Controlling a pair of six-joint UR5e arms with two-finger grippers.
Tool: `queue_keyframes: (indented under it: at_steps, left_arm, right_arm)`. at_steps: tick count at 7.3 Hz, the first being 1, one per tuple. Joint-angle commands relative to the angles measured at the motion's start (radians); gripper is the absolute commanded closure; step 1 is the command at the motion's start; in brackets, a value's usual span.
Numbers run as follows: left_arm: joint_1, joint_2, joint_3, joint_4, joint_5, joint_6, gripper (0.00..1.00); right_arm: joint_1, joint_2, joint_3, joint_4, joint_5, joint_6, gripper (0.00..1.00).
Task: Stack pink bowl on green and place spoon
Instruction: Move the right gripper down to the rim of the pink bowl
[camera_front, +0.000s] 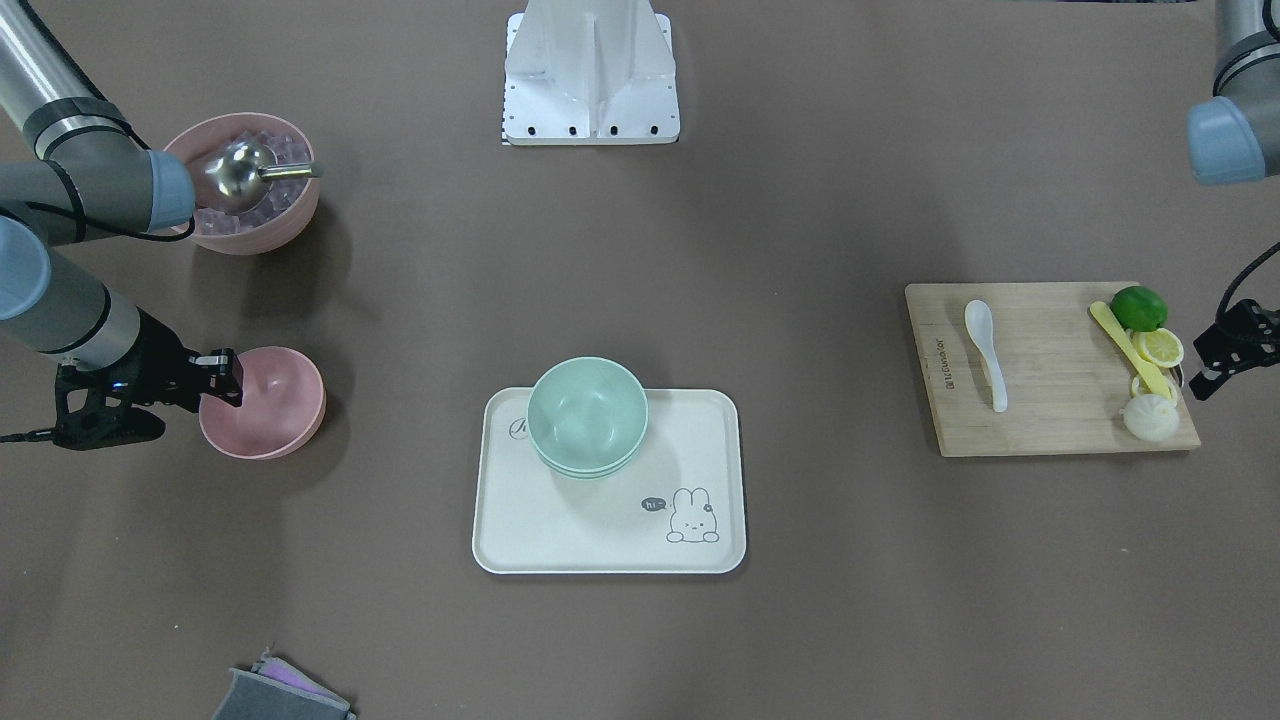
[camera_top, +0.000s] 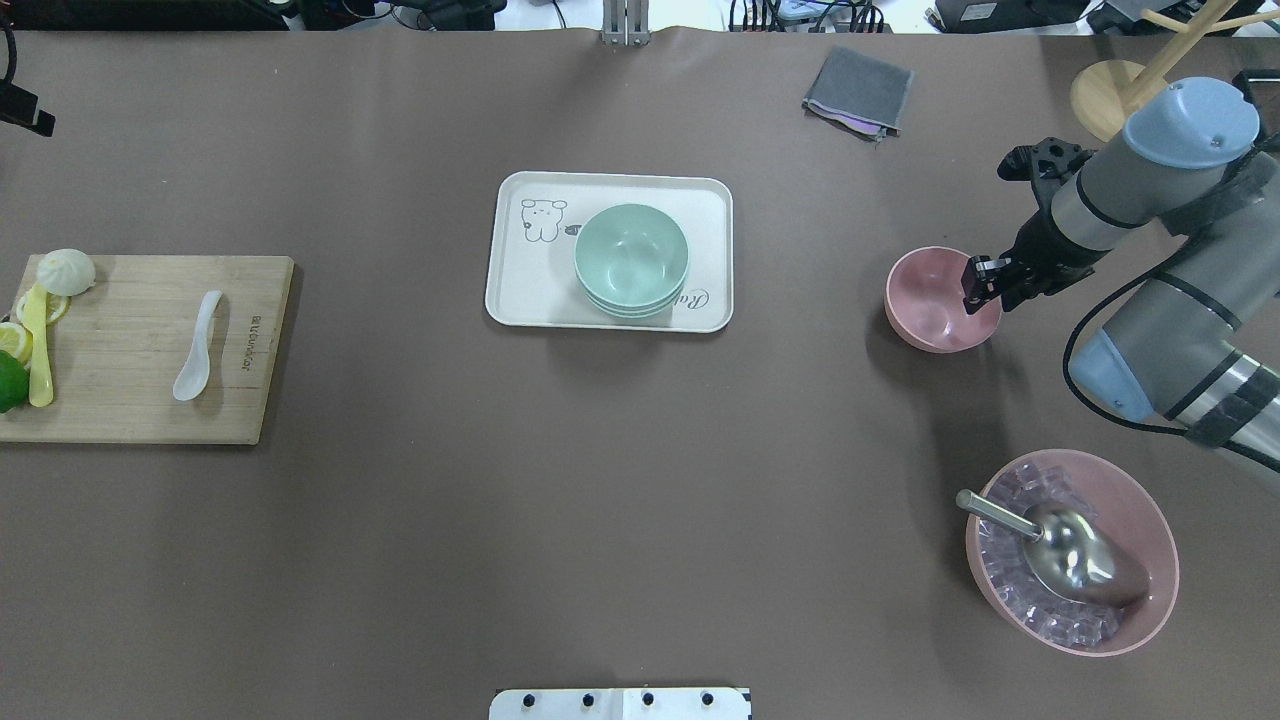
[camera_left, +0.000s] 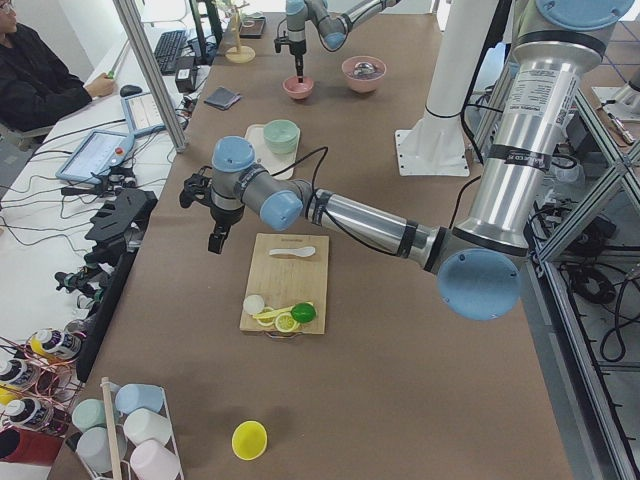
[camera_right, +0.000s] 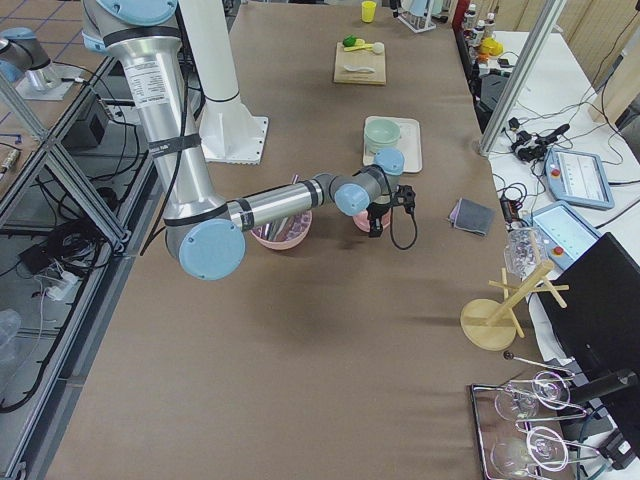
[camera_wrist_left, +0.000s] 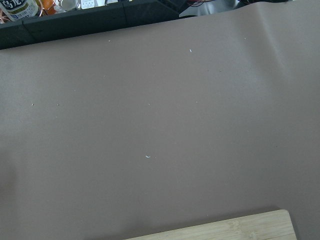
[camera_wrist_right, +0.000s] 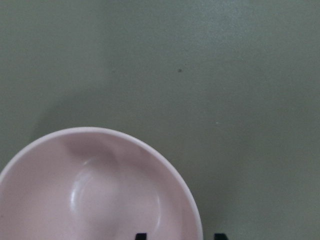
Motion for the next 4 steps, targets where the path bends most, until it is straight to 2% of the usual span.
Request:
queue_keyframes:
  at_steps: [1, 3, 4]
  left_arm:
    - [0.0, -0.003, -0.004, 0.0, -0.006, -0.004, 0.02]
    - [0.0, -0.003, -0.007, -0.002, -0.008, -0.047, 0.02]
    - [0.014, -0.001, -0.004, -0.002, -0.005, -0.07, 0.02]
  right_arm:
    - [-0.001, -0.009, 0.0, 0.001, -0.022, -0.001, 1.0]
    - [0.04, 0.001, 0.02, 0.0, -0.01, 0.006, 1.0]
    - [0.089, 0.003, 0.043, -0.002, 0.045, 0.008, 1.0]
